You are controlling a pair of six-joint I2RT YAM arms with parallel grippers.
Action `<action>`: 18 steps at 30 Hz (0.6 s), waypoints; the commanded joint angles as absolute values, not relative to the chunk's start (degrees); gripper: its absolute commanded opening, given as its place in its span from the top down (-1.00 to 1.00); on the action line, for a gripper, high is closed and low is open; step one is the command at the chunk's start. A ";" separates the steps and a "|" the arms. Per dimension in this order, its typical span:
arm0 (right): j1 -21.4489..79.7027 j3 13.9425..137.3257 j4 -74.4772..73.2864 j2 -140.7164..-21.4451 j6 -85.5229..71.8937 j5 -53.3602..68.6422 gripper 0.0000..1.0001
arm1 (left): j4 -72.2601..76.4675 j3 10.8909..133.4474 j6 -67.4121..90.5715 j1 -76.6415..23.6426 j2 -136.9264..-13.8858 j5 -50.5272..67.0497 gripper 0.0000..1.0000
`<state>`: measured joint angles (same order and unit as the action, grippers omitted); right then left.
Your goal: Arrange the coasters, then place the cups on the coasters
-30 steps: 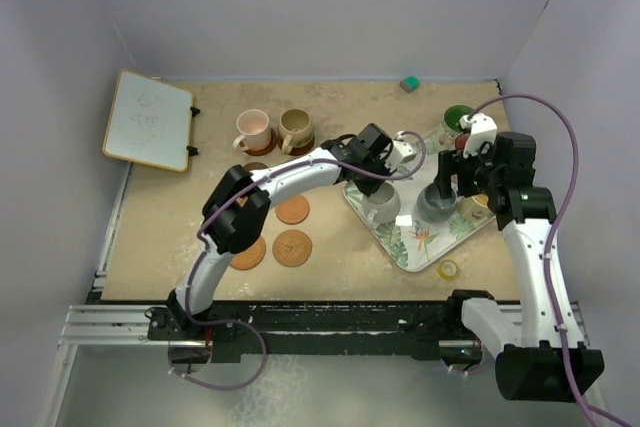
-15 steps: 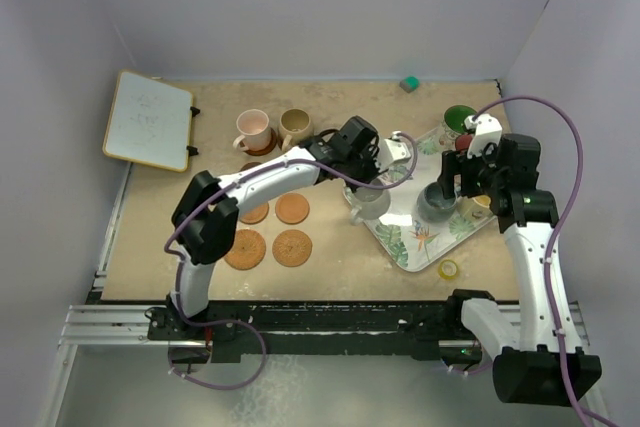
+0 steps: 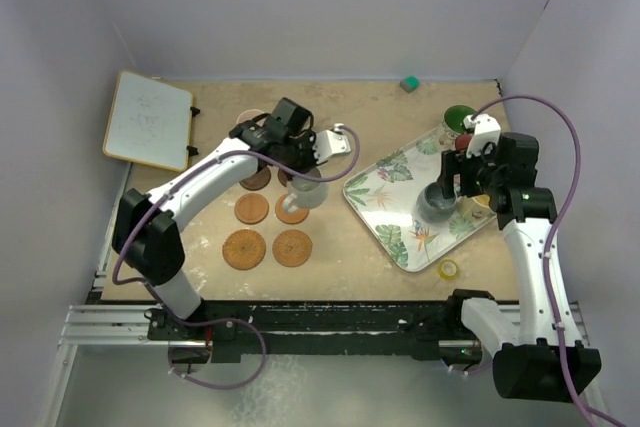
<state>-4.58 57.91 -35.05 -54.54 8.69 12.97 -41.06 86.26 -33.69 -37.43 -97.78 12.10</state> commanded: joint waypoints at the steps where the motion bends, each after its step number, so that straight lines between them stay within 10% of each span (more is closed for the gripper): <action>1: -4.83 58.05 -33.33 -54.89 9.40 14.10 -0.63 | -41.97 83.57 -41.15 -35.27 -90.94 13.35 0.94; 18: -4.83 57.83 -33.79 -52.99 12.36 18.72 -0.83 | -38.85 80.96 -52.65 -15.88 -94.22 22.11 0.94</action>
<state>-4.58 57.82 -35.05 -54.65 10.96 15.84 -43.24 80.12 -48.47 -17.85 -93.34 16.62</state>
